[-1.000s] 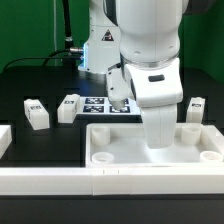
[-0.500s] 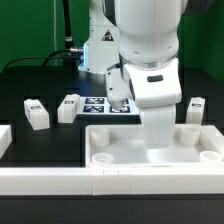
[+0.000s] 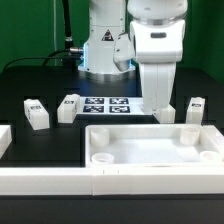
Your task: Assemble desk
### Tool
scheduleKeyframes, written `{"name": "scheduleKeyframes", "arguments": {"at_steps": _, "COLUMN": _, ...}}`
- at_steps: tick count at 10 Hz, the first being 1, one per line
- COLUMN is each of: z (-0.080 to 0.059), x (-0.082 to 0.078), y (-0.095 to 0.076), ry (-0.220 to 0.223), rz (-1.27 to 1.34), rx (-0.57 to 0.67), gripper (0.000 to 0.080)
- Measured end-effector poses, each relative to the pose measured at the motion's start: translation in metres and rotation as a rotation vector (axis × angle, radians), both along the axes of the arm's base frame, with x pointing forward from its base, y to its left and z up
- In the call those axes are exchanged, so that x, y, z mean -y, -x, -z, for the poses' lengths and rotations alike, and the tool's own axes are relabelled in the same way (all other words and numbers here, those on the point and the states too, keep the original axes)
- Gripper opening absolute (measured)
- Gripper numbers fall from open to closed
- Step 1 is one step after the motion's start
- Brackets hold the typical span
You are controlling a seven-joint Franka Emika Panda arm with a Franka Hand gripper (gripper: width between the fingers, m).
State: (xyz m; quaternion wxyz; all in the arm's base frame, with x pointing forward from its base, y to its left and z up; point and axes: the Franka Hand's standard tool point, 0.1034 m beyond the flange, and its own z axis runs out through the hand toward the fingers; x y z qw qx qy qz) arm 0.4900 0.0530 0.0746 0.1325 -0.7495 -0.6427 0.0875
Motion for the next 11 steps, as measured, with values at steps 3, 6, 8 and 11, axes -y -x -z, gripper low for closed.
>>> {"name": "scheduleKeyframes", "arguments": {"at_steps": 3, "z": -0.007, "x": -0.013, "y": 0.02, "ry": 0.028, "rz": 0.053, "rx": 0.01, "gripper": 0.0649}}
{"name": "scheduleKeyframes", "arguments": {"at_steps": 6, "z": -0.005, "x": -0.011, "y": 0.019, "ry": 0.034, "rz": 0.077, "rx": 0.004, "gripper": 0.0649}}
{"name": "scheduleKeyframes", "arguments": {"at_steps": 8, "z": -0.005, "x": -0.012, "y": 0.02, "ry": 0.075, "rz": 0.215, "rx": -0.005, "gripper": 0.0649}}
{"name": "scheduleKeyframes", "arguments": {"at_steps": 11, "z": -0.002, "x": -0.031, "y": 0.031, "ry": 0.219, "rz": 0.638, "rx": -0.036, "gripper": 0.0649}}
